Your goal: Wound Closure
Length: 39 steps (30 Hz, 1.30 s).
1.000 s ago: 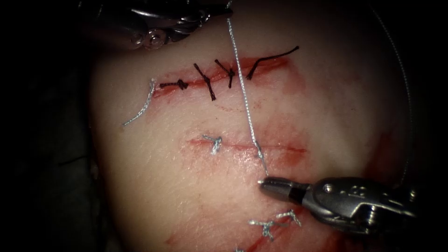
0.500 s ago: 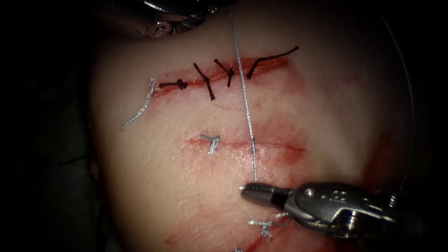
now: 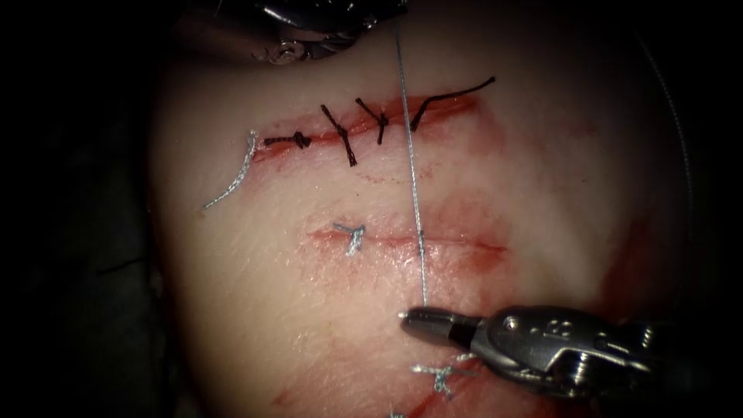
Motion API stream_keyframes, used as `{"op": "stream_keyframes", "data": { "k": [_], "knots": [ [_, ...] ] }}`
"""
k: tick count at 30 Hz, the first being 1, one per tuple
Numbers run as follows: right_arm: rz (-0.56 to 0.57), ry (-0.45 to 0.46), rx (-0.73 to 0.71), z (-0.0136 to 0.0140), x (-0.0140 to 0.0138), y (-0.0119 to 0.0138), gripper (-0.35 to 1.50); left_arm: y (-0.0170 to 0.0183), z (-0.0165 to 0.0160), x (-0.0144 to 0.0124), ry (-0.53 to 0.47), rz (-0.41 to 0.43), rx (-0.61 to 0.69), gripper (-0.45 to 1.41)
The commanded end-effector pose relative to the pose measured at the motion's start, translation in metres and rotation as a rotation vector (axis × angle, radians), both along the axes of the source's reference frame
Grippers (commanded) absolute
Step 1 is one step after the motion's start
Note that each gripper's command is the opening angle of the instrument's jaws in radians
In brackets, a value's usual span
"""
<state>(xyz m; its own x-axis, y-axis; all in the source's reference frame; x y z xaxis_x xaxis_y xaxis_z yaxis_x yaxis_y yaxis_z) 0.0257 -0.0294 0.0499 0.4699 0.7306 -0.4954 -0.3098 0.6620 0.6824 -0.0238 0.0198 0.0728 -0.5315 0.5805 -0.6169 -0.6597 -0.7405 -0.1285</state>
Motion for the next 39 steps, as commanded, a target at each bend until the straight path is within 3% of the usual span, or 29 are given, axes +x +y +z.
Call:
{"op": "stream_keyframes", "data": {
  "k": [1,9,20,21,22,23,24,25,27,28,31,34,36,37,39],
  "knots": [
    [-0.015,0.002,0.006,0.0002,0.0007,-0.0003,-0.35,0.0002,0.0006,-0.0005,0.001,0.001,0.0,-0.45],
    [-0.072,0.018,0.016,0.0003,0.0009,-0.0019,-0.35,0.0013,0.0016,0.0001,0.009,0.005,-0.001,-0.45],
    [-0.069,0.016,0.034,0.0003,0.0008,-0.0019,-0.35,0.0011,0.002,0.0,0.006,0.02,0.003,-0.45],
    [-0.047,0.04,0.044,0.0002,0.0011,-0.0013,-0.18,0.0006,0.0018,-0.0001,-0.031,0.007,0.038,-0.45],
    [-0.037,0.074,0.051,0.0002,0.0011,-0.0009,0.32,0.0002,0.0014,-0.0002,-0.069,-0.004,0.076,-0.45],
    [-0.031,0.141,0.035,0.0,0.0009,-0.0003,0.64,-0.0001,0.0011,-0.0003,-0.1,-0.006,0.111,-0.45],
    [0.014,0.204,0.032,-0.0004,0.0006,0.0008,0.78,-0.001,-0.0001,-0.0007,-0.182,-0.021,0.162,-0.45],
    [0.082,0.217,0.018,-0.0012,0.0003,0.0021,0.78,-0.002,-0.0016,-0.001,-0.238,-0.037,0.19,-0.45],
    [0.103,0.211,0.01,-0.0016,0.0002,0.0028,0.88,-0.0026,-0.0028,-0.0012,-0.271,-0.044,0.209,-0.45],
    [0.127,0.204,0.006,-0.0022,0.0,0.0037,1.01,-0.003,-0.0036,-0.0014,-0.301,-0.053,0.229,-0.45],
    [0.187,0.205,-0.043,-0.0054,-0.0009,0.0074,1.26,-0.0047,-0.0089,-0.0029,-0.468,-0.074,0.291,-0.45],
    [0.241,0.227,-0.032,-0.007,-0.0014,0.009,1.2,-0.005,-0.0107,-0.0034,-0.525,-0.078,0.314,-0.45],
    [0.313,0.246,-0.024,-0.0085,-0.0016,0.0108,0.3,-0.0053,-0.0131,-0.0043,-0.614,-0.076,0.343,-0.45],
    [0.38,0.234,0.01,-0.0086,-0.0016,0.0116,-0.35,-0.0053,-0.0136,-0.0045,-0.636,-0.078,0.347,-0.45],
    [0.486,0.196,0.031,-0.0075,-0.0014,0.0134,-0.35,-0.0054,-0.0149,-0.005,-0.703,-0.071,0.354,-0.45]
  ]
}}
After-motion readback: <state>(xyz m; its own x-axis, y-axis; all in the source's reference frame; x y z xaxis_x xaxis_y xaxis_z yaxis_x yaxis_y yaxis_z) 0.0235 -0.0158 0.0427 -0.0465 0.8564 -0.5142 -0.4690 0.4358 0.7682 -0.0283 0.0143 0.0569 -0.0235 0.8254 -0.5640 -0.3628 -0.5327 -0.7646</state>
